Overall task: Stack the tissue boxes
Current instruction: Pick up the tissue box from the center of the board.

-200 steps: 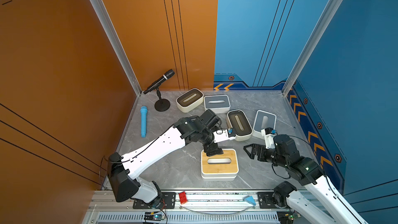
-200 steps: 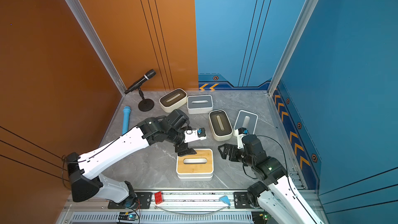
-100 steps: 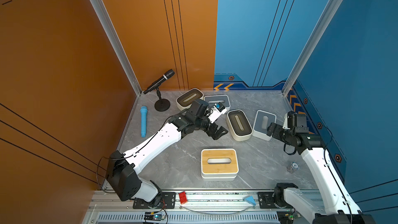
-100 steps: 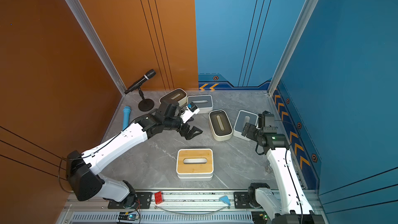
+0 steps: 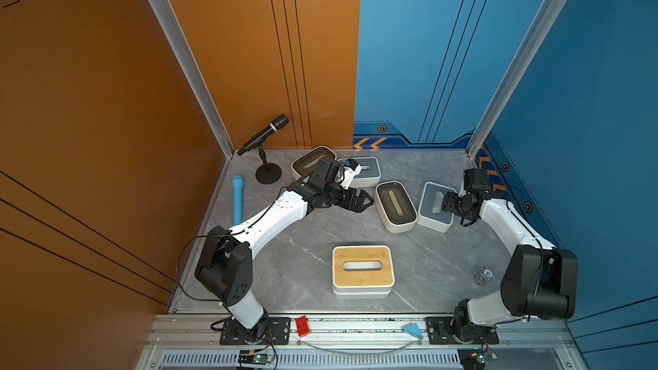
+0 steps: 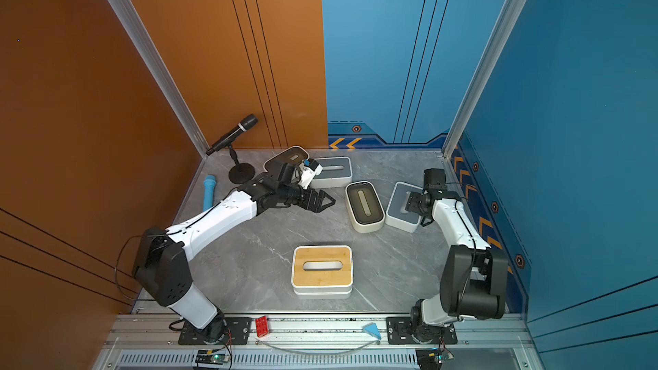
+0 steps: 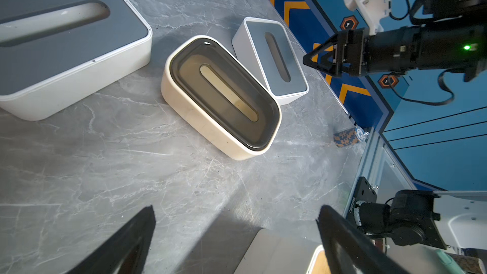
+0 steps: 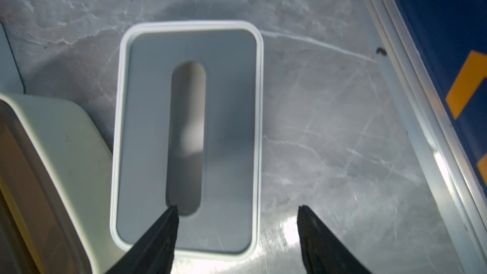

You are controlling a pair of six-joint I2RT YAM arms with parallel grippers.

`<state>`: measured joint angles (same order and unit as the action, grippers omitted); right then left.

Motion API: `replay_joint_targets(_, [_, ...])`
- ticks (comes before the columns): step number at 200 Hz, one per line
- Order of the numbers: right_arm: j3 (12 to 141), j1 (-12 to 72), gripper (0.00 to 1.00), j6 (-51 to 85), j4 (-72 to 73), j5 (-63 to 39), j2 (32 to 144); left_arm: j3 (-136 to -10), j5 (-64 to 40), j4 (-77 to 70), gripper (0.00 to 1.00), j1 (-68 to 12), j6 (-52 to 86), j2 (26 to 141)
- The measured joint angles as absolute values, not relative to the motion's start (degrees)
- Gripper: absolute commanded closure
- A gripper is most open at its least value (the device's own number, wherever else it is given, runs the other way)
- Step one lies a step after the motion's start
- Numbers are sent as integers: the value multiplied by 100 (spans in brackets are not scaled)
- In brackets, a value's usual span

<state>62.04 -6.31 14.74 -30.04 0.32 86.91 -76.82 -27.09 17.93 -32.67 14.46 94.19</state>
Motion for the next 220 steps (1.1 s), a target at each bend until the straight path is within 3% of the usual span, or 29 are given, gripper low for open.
replay_joint_targets(47, [6547, -600, 37, 1387, -2934, 172, 9266, -7697, -3068, 1734, 2, -3225, 1461, 9419])
replay_joint_targets(220, [6661, -624, 39, 1264, -3061, 154, 9835, -7749, -3640, 1730, 2, -3225, 1466, 9474])
